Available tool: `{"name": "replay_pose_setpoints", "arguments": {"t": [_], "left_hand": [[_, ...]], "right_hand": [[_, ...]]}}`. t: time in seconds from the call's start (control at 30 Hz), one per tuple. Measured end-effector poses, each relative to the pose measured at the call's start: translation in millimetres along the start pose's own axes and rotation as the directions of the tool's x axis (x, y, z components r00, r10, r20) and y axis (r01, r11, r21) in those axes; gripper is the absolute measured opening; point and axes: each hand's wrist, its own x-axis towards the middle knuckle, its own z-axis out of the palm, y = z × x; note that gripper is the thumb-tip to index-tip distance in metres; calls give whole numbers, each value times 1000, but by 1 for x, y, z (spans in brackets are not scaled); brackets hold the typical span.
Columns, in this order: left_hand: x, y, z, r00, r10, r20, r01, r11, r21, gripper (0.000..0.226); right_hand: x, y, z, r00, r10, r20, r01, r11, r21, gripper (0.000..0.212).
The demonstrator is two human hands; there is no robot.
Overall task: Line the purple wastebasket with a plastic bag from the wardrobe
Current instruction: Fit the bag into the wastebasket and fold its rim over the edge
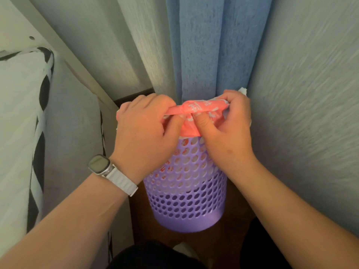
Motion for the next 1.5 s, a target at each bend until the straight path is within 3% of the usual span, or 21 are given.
{"name": "replay_pose_setpoints", "arguments": {"t": [0.13,0.37,0.5,0.8,1.0,1.17,1.5], "left_hand": [[2,-11,1,1000,-18,-22,16,997,-75,23],[0,-10,2,995,-30,-96,10,980,-201,28],[1,-10,0,996,-42,-80,20,966,-259,29],[0,6,-4,992,100,-75,-98,995,38,28],[-1,-3,0,1000,16,14,-16,999,-35,24],[2,-8,0,999,-36,5,36,997,-72,31],[0,-6,3,986,-98,-136,77,986,-147,28]], "right_hand": [[0,5,-6,997,52,58,-53,999,9,55],[11,6,-20,996,76,40,-78,996,32,29],[10,4,-20,999,32,-5,-32,1000,0,32],[5,-6,-7,998,-55,-23,53,996,-66,35],[5,-8,-12,998,1,64,11,982,-186,42],[14,7,-28,987,-101,124,126,970,-208,44],[7,4,-24,979,201,41,-197,978,-74,47]]}}
